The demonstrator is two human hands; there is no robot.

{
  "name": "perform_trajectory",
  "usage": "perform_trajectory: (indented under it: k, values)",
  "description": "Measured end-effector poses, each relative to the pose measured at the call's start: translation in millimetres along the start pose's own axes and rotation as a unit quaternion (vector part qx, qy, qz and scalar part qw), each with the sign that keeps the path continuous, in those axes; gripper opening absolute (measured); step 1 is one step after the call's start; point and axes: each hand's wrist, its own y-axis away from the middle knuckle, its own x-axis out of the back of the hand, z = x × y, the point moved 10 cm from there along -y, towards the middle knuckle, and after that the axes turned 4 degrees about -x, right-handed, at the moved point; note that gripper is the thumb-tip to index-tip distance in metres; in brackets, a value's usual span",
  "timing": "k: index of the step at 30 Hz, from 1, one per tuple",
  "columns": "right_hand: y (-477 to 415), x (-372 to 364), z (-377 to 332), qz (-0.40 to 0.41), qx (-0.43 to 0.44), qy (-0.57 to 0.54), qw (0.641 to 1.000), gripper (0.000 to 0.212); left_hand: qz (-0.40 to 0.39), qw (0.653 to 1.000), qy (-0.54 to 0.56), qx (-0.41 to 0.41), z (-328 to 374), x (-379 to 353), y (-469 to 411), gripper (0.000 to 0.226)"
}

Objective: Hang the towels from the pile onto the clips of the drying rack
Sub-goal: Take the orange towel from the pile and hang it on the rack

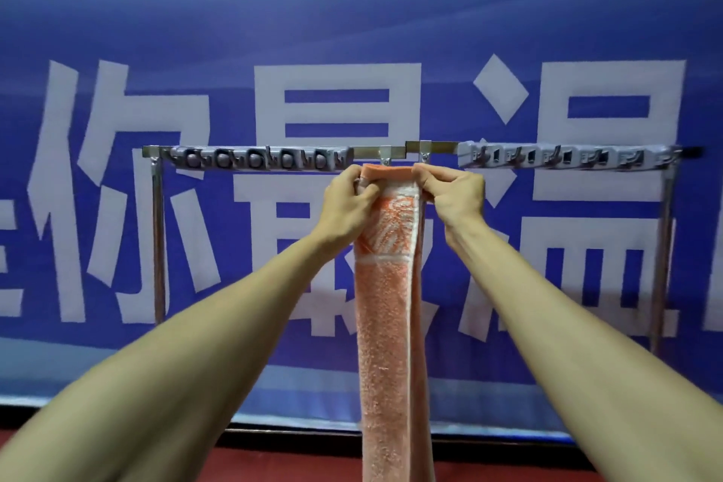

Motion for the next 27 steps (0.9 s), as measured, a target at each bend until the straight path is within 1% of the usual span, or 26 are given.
perform_trajectory:
  k: [2, 4, 7, 10, 12, 13, 15, 16, 17, 20, 22, 23, 25, 27]
  values:
    - [0.7, 7.1, 0.7, 0.029, 0.008, 0.026, 0.999, 0.021, 0.015, 1.0, -0.015, -0.015, 2.2, -0.6, 2.0, 0.012]
    - [-0.6, 8.8, 9.1, 0.03, -0.005, 0.045, 0.999, 0.019, 0.015, 0.999, -0.035, -0.017, 0.1, -5.8, 3.6, 0.012]
    - [-2.5, 11.6, 26.7, 0.017, -0.028, 0.068, 0.997, 0.014, -0.016, 0.999, -0.042, 0.021, -16.8, -18.3, 9.0, 0.019]
    - [-3.2, 12.4, 36.9, -0.012, -0.023, 0.076, 0.997, 0.014, -0.016, 0.998, -0.014, 0.053, -29.5, -23.6, 12.5, 0.019]
    - [-3.6, 12.6, 53.8, -0.038, -0.059, 0.081, 0.994, 0.025, -0.002, 0.996, 0.003, 0.085, -37.7, -26.6, 12.9, 0.016]
    - [-1.0, 11.7, 65.7, -0.059, -0.091, 0.089, 0.99, 0.036, 0.008, 0.995, 0.012, 0.102, -42.9, -27.5, 12.7, 0.015]
    - [12.0, 5.1, 91.3, -0.13, -0.158, 0.117, 0.972, 0.06, 0.027, 0.99, 0.035, 0.131, -52.9, -29.1, 12.6, 0.014]
    - [21.6, 0.8, 102.5, -0.173, -0.182, 0.121, 0.96, 0.066, 0.036, 0.988, 0.049, 0.144, -58.0, -29.6, 12.8, 0.015]
    - [31.6, -2.8, 111.7, -0.209, -0.197, 0.116, 0.951, 0.069, 0.047, 0.984, 0.061, 0.158, -64.8, -29.0, 12.8, 0.015]
    - [53.2, -6.1, 141.1, -0.268, -0.226, 0.099, 0.931, 0.063, 0.105, 0.971, 0.077, 0.201, -90.9, -18.9, 13.6, 0.013]
    - [67.5, -10.0, 156.4, -0.313, -0.229, 0.102, 0.916, 0.056, 0.154, 0.955, 0.083, 0.24, -115.0, -8.4, 16.0, 0.011]
    - [75.4, -11.9, 163.5, -0.34, -0.225, 0.12, 0.905, 0.052, 0.18, 0.943, 0.095, 0.262, -127.1, -3.6, 18.5, 0.011]
    - [88.1, -15.8, 179.3, -0.386, -0.214, 0.159, 0.883, 0.035, 0.227, 0.915, 0.132, 0.307, -148.8, 3.4, 26.4, 0.015]
    - [94.0, -16.9, 198.7, -0.401, -0.205, 0.197, 0.871, 0.023, 0.254, 0.894, 0.155, 0.335, -163.1, 7.6, 35.3, 0.015]
